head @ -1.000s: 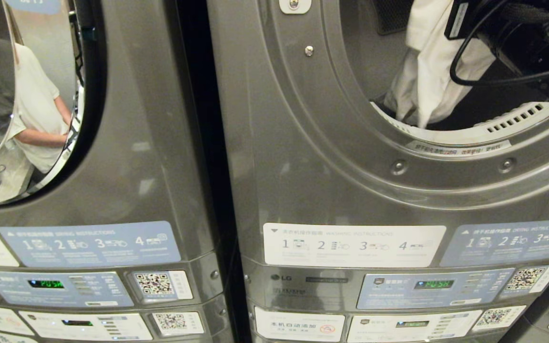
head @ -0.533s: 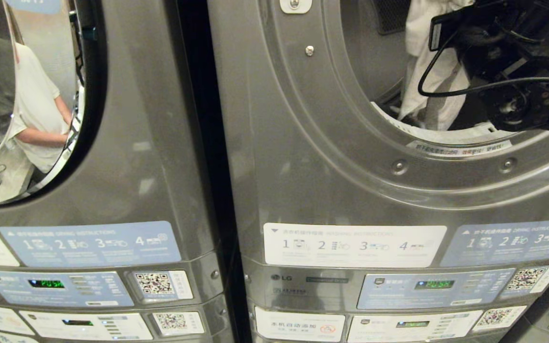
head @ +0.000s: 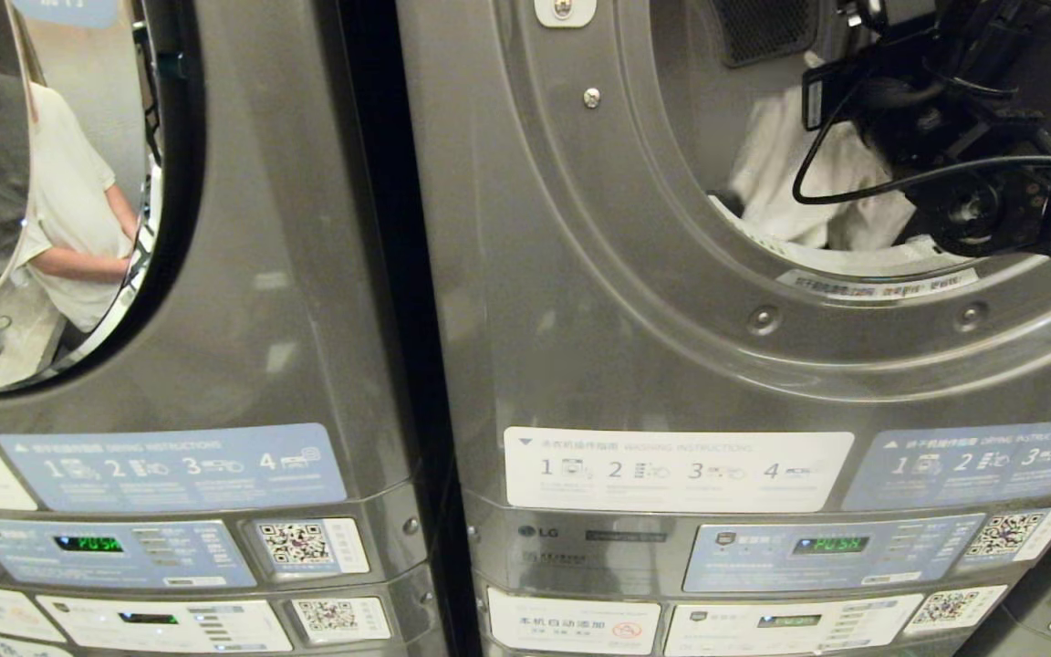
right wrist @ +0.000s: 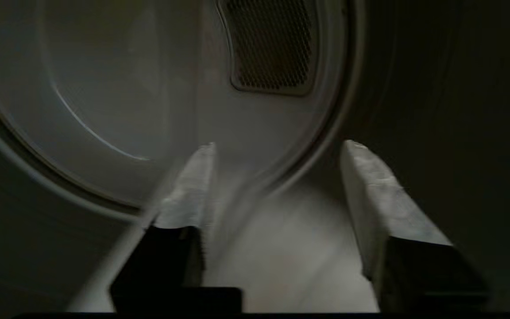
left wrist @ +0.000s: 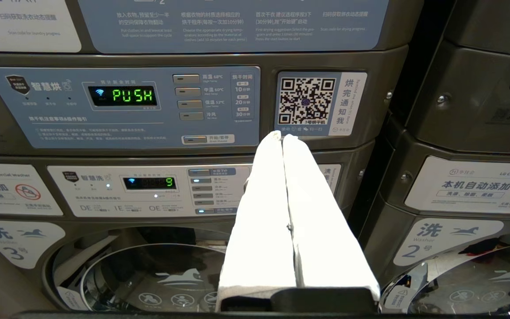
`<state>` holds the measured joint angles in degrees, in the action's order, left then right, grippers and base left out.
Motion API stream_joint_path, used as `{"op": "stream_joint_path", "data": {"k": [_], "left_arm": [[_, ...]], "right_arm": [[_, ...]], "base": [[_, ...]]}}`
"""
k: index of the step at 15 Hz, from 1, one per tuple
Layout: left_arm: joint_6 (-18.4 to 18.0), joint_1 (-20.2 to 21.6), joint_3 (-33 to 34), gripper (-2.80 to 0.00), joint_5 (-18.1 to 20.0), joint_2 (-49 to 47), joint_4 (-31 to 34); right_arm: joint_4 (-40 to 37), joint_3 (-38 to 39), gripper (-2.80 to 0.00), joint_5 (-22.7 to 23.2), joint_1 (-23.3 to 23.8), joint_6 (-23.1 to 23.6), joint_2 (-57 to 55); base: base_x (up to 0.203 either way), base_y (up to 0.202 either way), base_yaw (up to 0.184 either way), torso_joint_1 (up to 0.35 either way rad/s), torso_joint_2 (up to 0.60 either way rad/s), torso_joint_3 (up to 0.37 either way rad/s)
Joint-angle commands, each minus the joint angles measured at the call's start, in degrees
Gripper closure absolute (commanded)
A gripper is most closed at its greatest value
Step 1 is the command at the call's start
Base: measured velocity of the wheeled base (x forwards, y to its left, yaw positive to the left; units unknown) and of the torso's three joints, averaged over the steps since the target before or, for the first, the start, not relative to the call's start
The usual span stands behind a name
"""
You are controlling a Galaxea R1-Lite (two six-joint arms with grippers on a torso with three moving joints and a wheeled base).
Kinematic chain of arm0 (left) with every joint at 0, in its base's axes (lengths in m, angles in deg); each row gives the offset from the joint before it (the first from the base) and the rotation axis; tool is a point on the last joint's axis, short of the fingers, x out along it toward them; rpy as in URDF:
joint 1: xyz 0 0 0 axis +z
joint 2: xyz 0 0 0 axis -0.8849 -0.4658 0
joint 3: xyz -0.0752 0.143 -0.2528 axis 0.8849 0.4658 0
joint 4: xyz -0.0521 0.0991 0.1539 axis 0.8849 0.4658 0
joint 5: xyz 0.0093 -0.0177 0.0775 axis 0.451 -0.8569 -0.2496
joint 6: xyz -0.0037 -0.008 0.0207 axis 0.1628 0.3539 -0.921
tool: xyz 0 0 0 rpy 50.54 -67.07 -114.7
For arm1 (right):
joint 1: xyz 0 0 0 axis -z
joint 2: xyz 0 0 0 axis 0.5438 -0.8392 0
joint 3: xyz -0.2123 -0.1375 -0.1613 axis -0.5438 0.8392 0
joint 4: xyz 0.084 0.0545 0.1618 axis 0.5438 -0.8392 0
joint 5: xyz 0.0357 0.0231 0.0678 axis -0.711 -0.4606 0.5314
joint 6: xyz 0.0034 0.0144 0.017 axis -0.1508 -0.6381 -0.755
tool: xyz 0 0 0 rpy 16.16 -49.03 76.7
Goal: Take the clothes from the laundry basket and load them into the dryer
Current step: Put the clothes in the dryer
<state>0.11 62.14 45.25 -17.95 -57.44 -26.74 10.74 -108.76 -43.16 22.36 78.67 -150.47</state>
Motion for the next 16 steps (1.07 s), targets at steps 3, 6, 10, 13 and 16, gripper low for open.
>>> {"op": "stream_joint_path", "data": {"k": [3, 6, 10, 13, 16], "left_arm": [[0.0, 0.0, 0.0, 0.0, 0.0, 0.0, 0.0], [0.0, 0.0, 0.0, 0.0, 0.0, 0.0, 0.1], [0.0, 0.0, 0.0, 0.0, 0.0, 0.0, 0.0], [0.0, 0.0, 0.0, 0.0, 0.0, 0.0, 0.0], [0.0, 0.0, 0.0, 0.0, 0.0, 0.0, 0.1]], "right_arm": [[-0.1, 0.0, -2.8, 0.4, 0.0, -0.1, 1.3], [-1.7, 0.4, -2.8, 0.0, -0.4, -2.3, 4.1], [-16.7, 11.4, -2.8, -0.3, -5.7, -10.1, 19.4], [-21.7, 29.7, -2.8, -0.5, -9.7, -14.7, 30.8], [-22.0, 43.8, -2.8, -0.7, -12.1, -18.4, 42.0]], "base": [[0.0, 0.0, 0.0, 0.0, 0.0, 0.0], [0.0, 0.0, 0.0, 0.0, 0.0, 0.0], [0.0, 0.0, 0.0, 0.0, 0.0, 0.0], [0.0, 0.0, 0.0, 0.0, 0.0, 0.0], [0.0, 0.0, 0.0, 0.0, 0.0, 0.0]]}}
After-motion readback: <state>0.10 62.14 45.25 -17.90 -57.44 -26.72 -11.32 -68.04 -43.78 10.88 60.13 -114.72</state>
